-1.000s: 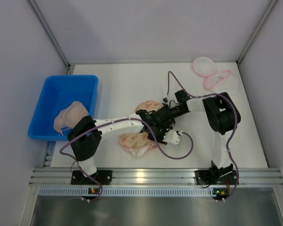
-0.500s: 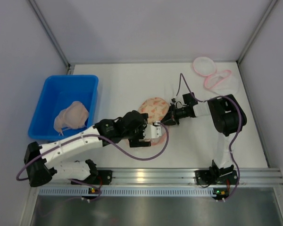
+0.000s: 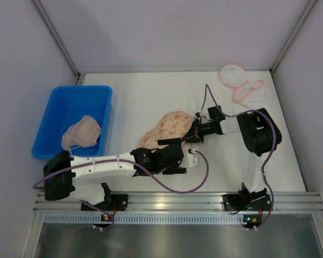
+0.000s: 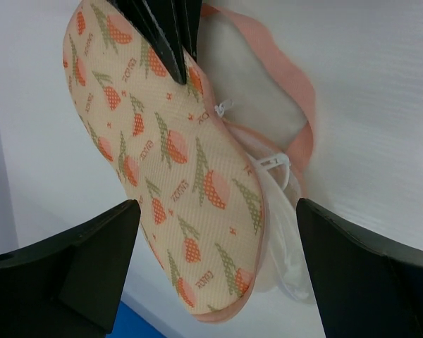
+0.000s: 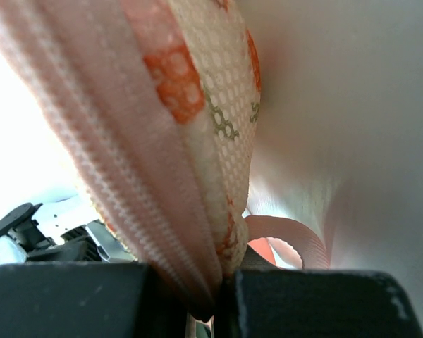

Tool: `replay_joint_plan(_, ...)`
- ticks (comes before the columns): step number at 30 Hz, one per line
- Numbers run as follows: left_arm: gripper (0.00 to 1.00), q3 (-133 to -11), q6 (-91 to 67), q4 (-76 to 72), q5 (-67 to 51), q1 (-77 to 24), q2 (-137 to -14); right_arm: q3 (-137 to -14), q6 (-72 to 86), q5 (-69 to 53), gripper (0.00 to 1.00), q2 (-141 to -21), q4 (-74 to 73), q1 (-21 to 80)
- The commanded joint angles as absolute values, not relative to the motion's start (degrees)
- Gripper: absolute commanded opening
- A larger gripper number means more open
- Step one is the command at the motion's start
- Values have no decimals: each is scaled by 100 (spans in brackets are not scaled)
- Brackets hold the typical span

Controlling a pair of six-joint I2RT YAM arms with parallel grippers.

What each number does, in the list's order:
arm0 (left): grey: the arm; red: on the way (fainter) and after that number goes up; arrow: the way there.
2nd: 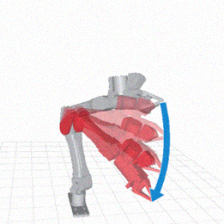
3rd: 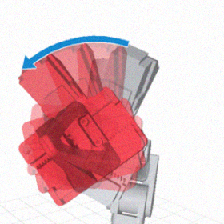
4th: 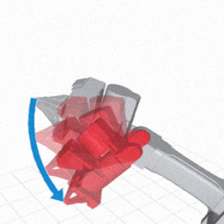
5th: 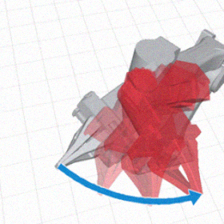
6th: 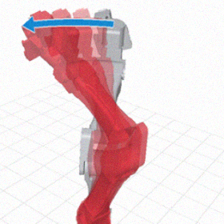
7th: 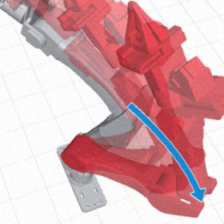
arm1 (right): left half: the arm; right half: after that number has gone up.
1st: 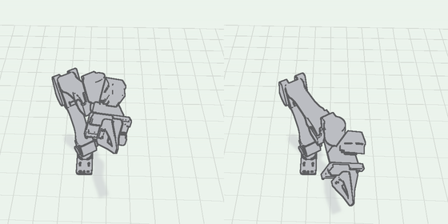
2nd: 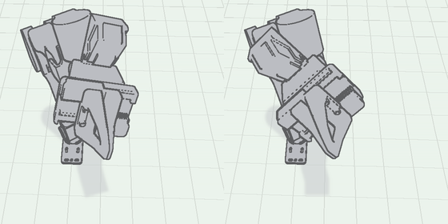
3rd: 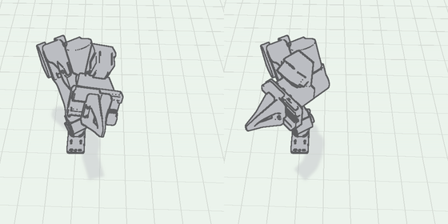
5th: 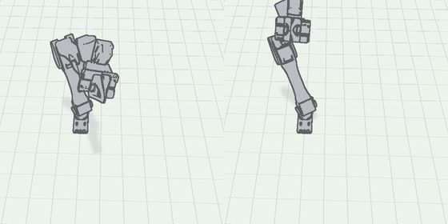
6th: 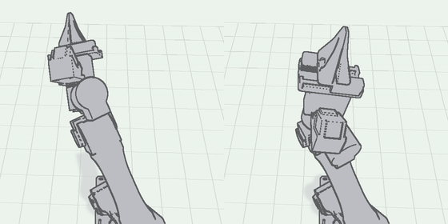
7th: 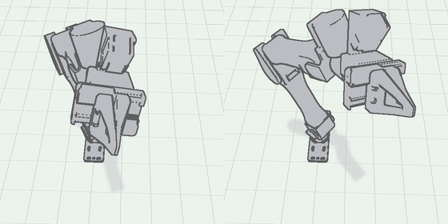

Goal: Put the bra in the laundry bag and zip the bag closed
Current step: Zip the laundry bag at the center of the board.

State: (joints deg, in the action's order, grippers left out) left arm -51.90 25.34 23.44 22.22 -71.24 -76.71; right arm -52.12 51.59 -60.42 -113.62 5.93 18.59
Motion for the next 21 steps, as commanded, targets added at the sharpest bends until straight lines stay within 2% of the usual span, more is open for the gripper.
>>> replay_joint_plan(1,98,-5379,2171,1837,2715,-7216,-8058,-5203,5291,-6029,0,-11083,615,1925)
replay_joint_plan(8,98,-5212,2311,1346,3207,-7216,-8604,-5185,5274,-6126,0,-11030,589,1916)
replay_joint_plan(10,98,-5159,2381,1161,3444,-7181,-8701,-5317,4890,-6091,0,-11074,134,1916)
replay_joint_plan(15,98,-4940,2654,993,3524,-7005,-8640,-5598,4150,-5950,0,-11153,-702,1925)
replay_joint_plan(21,98,-4685,2883,774,3437,-6829,-8763,-5634,4131,-5994,0,-11162,-738,1925)
